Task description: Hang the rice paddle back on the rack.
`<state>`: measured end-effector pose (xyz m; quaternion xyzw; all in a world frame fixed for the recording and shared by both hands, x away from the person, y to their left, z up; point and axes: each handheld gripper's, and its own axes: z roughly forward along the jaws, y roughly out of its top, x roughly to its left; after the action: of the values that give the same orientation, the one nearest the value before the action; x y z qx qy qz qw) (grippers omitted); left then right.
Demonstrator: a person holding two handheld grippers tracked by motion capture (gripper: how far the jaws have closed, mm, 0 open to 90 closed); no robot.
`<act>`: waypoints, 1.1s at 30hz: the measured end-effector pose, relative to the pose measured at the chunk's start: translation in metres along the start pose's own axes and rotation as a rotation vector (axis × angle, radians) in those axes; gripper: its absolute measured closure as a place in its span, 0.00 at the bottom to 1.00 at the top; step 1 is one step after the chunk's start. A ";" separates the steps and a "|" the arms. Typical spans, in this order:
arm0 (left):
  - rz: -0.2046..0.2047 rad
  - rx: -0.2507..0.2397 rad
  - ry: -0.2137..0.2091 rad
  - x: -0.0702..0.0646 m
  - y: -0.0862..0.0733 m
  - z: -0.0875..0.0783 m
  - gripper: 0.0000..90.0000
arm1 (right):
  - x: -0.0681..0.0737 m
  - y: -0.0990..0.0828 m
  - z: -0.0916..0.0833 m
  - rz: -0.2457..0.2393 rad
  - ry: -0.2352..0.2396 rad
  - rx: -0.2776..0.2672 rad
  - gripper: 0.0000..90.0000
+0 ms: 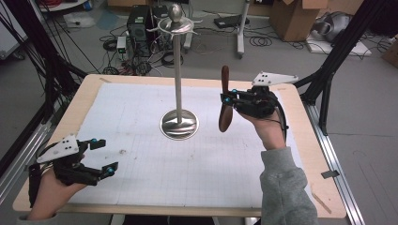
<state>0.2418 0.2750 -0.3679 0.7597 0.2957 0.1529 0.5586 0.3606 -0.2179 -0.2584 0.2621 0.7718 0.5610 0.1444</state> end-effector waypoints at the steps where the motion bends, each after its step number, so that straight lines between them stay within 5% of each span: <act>1: 0.000 0.000 0.000 0.000 0.000 0.000 0.06 | 0.000 0.001 0.001 -0.001 -0.001 0.000 0.87; 33: -0.016 -0.007 0.006 0.002 -0.005 -0.009 0.06 | -0.002 0.043 0.014 -0.018 -0.059 0.006 0.87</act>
<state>0.2367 0.2845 -0.3699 0.7549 0.3030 0.1518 0.5615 0.3800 -0.1980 -0.2227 0.2721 0.7711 0.5496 0.1712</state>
